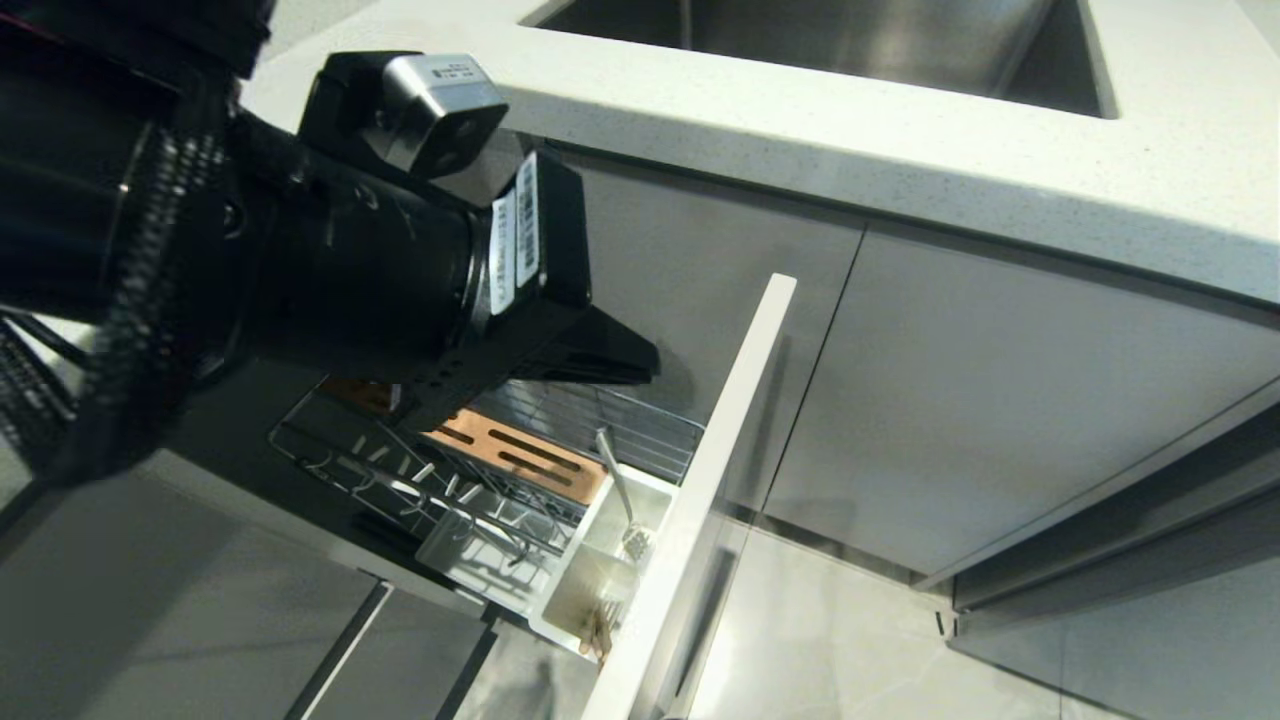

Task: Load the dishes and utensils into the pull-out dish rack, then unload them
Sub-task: Close the cupboard

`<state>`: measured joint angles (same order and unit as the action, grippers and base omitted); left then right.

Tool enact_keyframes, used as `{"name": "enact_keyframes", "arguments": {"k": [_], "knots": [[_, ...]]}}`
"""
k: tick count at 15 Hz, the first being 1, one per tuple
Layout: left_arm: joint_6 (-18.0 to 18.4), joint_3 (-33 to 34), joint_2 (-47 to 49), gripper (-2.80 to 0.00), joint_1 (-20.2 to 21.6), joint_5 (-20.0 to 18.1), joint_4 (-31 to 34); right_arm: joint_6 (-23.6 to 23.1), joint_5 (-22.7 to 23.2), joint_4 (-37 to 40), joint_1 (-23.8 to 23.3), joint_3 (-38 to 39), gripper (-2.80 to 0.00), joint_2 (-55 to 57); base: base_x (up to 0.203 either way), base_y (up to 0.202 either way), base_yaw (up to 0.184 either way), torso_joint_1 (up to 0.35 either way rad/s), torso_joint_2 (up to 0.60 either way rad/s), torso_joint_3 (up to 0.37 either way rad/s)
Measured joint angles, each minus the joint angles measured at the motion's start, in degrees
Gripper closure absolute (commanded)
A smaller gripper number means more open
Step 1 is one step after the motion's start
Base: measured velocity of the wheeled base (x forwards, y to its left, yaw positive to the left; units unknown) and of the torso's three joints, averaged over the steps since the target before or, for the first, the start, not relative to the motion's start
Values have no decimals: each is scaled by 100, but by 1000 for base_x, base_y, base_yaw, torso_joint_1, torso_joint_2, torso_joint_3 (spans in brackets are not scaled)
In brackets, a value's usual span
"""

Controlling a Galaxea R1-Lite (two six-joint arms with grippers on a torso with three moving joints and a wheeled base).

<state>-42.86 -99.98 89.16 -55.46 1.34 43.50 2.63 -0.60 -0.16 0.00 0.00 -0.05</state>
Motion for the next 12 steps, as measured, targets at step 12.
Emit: {"name": "enact_keyframes", "arguments": {"k": [12], "knots": [[303, -118, 958, 0, -637, 77, 883, 0, 0, 0, 0, 0, 0, 0, 0, 0, 0, 0, 0, 0]]}}
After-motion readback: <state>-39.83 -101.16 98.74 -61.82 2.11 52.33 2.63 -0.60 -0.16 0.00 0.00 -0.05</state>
